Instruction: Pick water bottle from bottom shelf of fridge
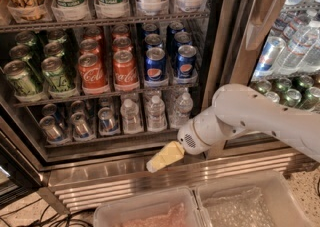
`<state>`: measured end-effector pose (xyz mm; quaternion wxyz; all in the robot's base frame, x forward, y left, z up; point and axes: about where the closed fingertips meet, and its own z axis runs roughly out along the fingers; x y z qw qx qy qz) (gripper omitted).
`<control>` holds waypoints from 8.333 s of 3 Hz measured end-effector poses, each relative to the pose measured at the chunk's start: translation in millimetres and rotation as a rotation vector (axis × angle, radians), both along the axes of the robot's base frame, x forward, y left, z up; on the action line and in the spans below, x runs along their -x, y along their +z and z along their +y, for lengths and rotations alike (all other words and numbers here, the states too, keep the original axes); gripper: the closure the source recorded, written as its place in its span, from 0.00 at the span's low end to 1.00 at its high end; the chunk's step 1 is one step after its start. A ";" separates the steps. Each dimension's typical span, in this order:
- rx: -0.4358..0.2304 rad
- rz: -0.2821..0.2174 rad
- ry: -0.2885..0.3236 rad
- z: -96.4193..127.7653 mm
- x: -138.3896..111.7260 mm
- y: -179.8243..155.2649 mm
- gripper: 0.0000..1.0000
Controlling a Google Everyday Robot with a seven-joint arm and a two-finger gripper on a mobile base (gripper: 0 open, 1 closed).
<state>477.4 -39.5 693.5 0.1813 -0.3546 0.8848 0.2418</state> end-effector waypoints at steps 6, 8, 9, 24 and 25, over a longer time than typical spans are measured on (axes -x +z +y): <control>-0.140 -0.041 -0.395 13.8 -54.0 -95.3 0.00; -0.184 -0.181 -0.409 39.6 -75.4 -96.9 0.00; -0.204 -0.261 -0.404 48.4 -89.9 -94.3 0.00; -0.120 -0.540 -0.458 22.7 -227.8 -79.1 0.64; -0.120 -0.540 -0.458 22.7 -227.8 -79.1 0.87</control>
Offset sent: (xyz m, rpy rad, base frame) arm 0.0624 0.0022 -0.0725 0.0957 -0.1985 -0.4716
